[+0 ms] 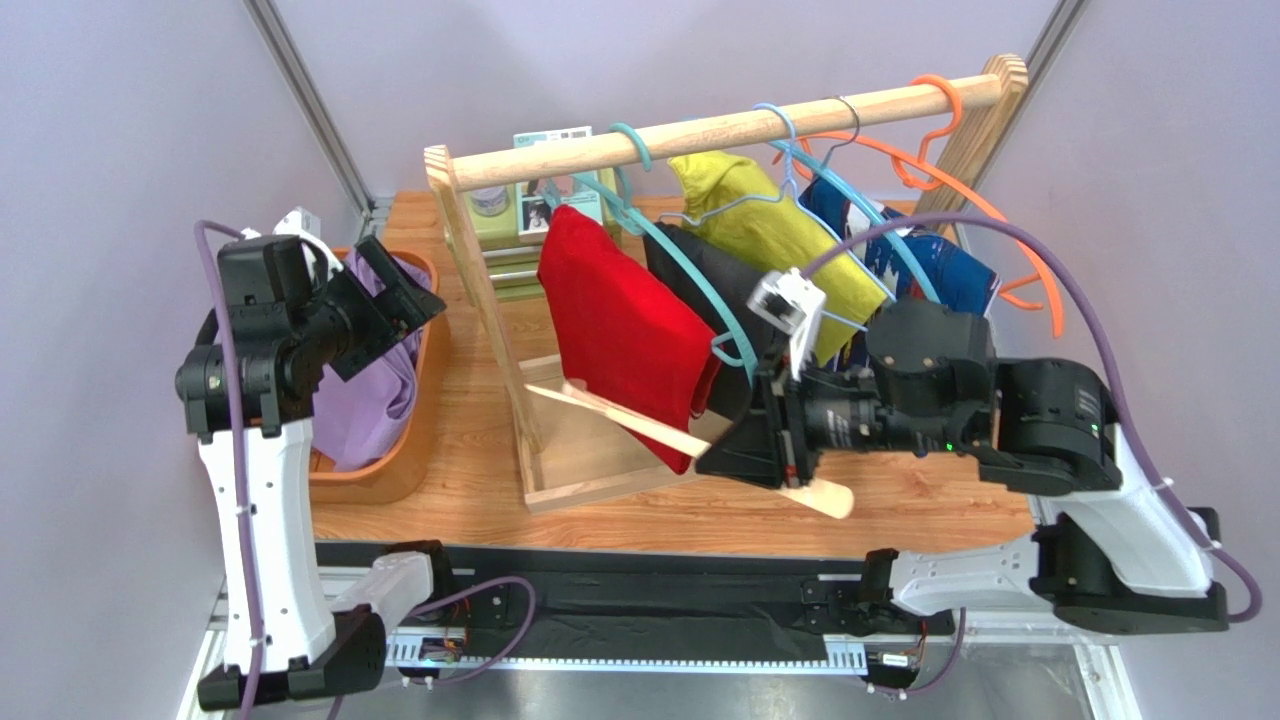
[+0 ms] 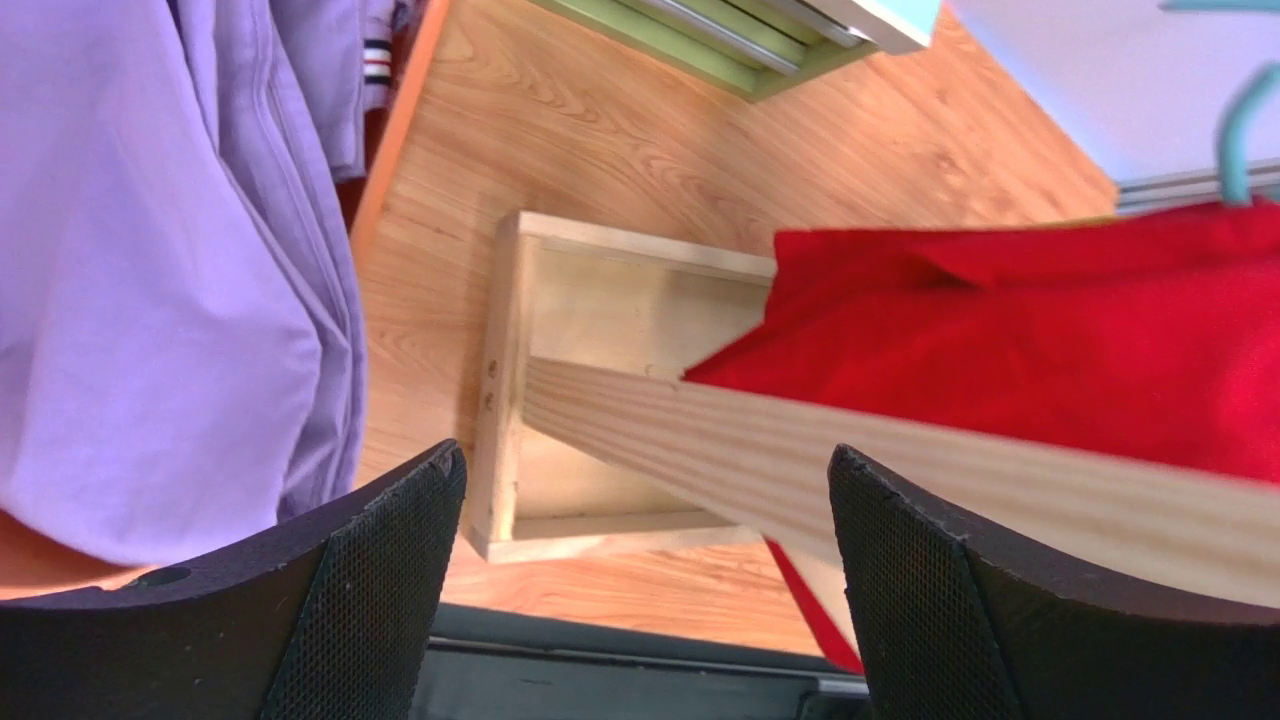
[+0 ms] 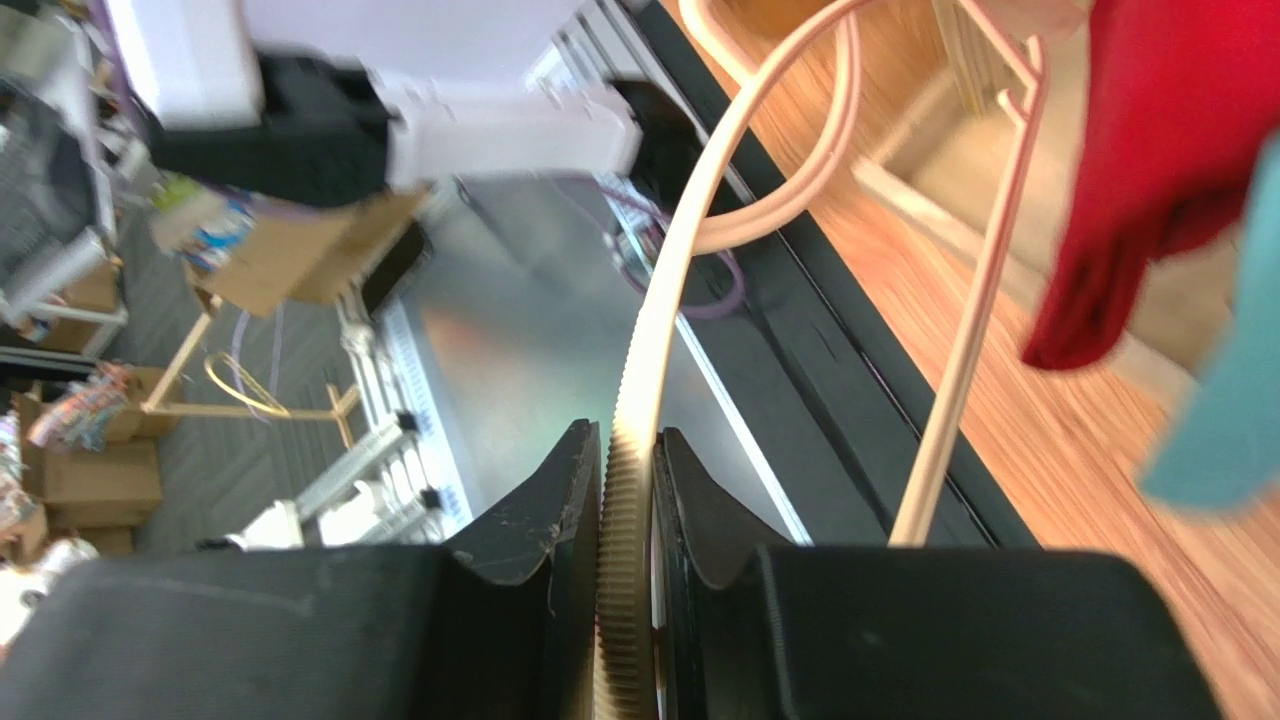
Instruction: Remove the trousers from the hanger
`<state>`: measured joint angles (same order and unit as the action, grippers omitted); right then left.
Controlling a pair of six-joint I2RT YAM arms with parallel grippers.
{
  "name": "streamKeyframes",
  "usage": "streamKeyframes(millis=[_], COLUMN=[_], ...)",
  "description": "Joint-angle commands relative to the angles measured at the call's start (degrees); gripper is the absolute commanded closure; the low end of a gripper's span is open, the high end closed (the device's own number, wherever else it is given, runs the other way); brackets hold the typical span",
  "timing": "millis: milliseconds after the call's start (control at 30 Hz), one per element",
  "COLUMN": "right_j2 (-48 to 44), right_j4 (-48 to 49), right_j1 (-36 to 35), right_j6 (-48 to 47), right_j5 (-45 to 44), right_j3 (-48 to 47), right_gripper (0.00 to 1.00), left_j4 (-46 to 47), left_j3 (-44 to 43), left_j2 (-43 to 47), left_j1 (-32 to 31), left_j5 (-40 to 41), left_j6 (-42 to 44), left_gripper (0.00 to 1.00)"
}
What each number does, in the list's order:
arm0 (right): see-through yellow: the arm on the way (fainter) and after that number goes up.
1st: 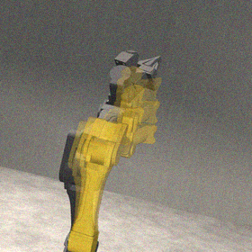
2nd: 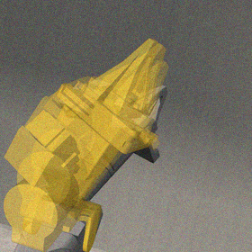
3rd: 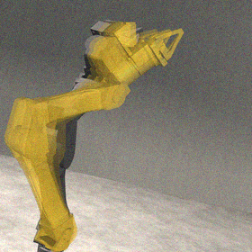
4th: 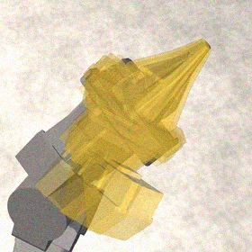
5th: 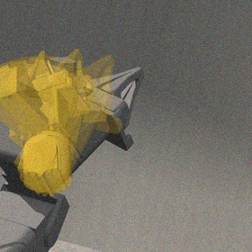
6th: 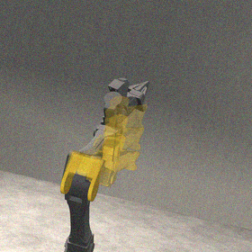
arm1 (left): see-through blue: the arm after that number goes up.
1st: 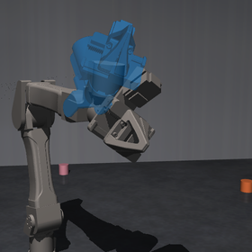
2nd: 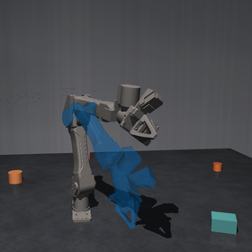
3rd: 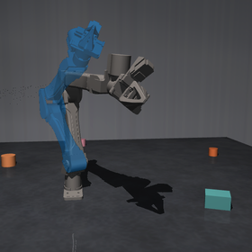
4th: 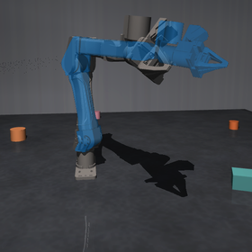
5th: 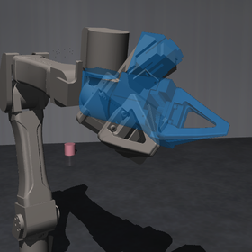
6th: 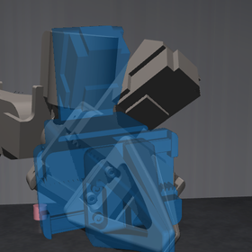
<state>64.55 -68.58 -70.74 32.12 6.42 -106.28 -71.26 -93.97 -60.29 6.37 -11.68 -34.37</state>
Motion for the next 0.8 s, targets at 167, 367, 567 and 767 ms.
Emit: streamKeyframes(millis=[167,367,567,767], right_j2=[13.0,8.8,6.3,11.9], right_j4=[0.0,-1.6,10.3,11.5], right_j1=[1.2,1.3,-0.6,-1.6], right_j6=[15.0,29.8,41.0,48.9], right_j5=[-5.5,-16.6,-22.1,-31.5], right_j3=[-18.5,-10.7,-2.3,-10.2], right_gripper=[1.0,1.0,1.0,1.0], left_j4=[-7.3,-13.1,-15.5,-16.1], left_j3=[-4.1,-6.2,-8.4,-11.2], left_j2=[6.5,7.8,8.8,10.0], left_j1=[-0.1,-0.1,-0.1,-0.1], left_j5=[-1.4,-1.2,-4.4,-13.1], left_j6=[-2.0,-0.4,0.4,-0.8], left_gripper=[0.06,0.06,0.07,0.08])
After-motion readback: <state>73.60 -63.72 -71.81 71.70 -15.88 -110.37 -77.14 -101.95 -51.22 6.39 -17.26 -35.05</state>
